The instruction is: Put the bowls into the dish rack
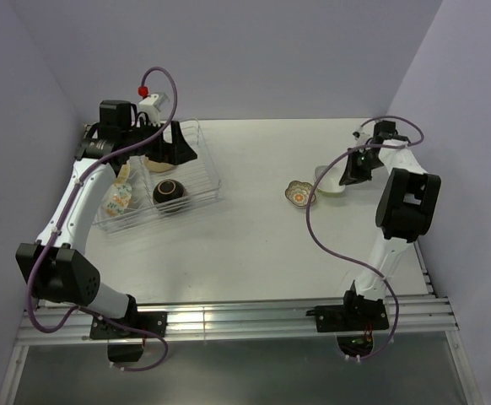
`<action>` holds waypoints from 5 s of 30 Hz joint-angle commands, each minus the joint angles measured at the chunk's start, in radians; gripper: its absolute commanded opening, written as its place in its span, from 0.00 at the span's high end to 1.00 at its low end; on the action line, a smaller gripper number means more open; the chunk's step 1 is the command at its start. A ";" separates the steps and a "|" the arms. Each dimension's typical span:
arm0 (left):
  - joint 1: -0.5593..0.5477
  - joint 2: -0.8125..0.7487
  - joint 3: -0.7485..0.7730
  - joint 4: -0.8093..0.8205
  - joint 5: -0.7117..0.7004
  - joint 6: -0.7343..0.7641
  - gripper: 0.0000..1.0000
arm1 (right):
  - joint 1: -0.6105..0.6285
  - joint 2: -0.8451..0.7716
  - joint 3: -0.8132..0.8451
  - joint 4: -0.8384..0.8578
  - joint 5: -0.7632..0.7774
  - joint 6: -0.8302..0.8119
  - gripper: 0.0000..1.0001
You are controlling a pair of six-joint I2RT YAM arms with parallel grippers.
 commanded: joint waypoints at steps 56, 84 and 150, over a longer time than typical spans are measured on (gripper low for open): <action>-0.377 -0.108 -0.191 0.700 0.054 -0.826 0.18 | 0.498 -0.634 -0.074 0.287 -0.355 0.417 1.00; -0.389 -0.102 -0.196 0.646 0.035 -0.787 1.00 | 0.524 -0.588 -0.033 0.222 -0.341 0.382 1.00; -0.041 0.220 0.036 0.352 -0.323 0.743 1.00 | 0.475 -0.556 0.018 0.119 -0.291 0.325 0.00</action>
